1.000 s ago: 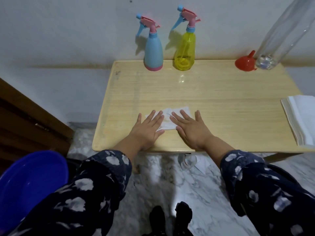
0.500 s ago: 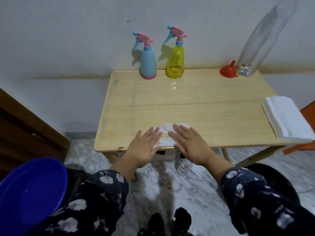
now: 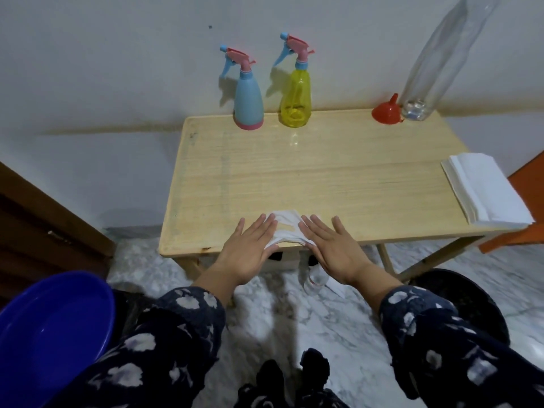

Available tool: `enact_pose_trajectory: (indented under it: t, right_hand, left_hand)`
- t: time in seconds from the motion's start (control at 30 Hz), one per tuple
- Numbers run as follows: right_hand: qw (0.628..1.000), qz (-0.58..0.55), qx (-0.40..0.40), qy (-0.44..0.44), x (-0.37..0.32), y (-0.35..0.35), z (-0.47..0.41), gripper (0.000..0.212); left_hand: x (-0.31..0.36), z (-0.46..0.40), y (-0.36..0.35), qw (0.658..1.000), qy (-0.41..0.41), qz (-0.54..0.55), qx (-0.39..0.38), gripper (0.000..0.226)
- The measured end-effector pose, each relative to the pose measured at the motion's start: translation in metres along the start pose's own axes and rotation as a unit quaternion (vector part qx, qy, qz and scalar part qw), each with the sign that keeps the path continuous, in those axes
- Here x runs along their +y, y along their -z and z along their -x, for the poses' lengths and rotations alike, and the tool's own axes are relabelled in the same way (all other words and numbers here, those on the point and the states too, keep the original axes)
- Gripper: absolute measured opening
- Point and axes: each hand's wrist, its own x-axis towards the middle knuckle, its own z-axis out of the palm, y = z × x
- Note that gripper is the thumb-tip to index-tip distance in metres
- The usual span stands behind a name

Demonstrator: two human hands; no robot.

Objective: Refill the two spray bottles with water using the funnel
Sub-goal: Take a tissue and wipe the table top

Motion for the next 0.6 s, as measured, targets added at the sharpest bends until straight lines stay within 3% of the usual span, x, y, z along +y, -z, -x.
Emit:
enact_pose_trajectory:
  t: [0.1,0.37,0.6]
  right_hand:
    - [0.999,0.006,0.031,-0.006,0.007,0.011,0.000,0.086]
    - [0.997,0.026,0.057,-0.044,0.062,0.057,-0.025,0.097]
    - [0.997,0.031,0.046,-0.049,0.136,0.070,-0.063,0.105]
  left_hand:
    - [0.002,-0.007,0.017,1.000,-0.010,-0.021,0.004,0.066]
    - [0.003,-0.063,0.066,0.995,-0.018,-0.086,0.046,0.063]
    - [0.011,-0.150,0.086,0.996,0.000,-0.089,0.019,0.063]
